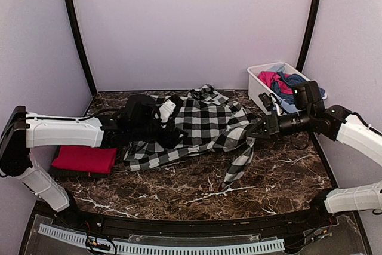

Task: Fold and stack the mixed laundry pile
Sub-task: Flatten out the crumpled shirt at the center of the board.

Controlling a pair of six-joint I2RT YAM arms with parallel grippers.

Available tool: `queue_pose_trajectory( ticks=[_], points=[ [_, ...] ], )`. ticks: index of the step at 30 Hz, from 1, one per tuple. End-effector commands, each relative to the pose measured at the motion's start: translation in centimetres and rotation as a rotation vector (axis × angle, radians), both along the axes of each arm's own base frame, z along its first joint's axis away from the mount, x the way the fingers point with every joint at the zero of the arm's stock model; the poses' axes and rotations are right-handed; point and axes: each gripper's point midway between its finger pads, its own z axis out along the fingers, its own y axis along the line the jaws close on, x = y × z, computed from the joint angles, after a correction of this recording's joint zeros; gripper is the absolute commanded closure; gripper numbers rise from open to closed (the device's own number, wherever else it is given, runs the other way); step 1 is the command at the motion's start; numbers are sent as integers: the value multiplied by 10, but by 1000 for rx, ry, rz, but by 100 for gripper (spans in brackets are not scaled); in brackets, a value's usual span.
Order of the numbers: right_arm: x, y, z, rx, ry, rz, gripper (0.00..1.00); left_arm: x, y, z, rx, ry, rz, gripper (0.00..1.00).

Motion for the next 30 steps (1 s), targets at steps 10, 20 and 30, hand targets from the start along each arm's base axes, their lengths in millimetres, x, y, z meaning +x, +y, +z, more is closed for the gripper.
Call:
queue_pose_trajectory(
  ticks=[10,20,30],
  points=[
    [-83,-29,-86,4,331,-52,63,-164,-65,-45,116,-105,-477,31],
    [-41,-43,-51,-159,113,-156,44,-225,-155,-90,155,-109,-709,33],
    [-2,-30,-42,-206,2,-155,47,-222,-187,-117,189,-98,-743,42]
  ],
)
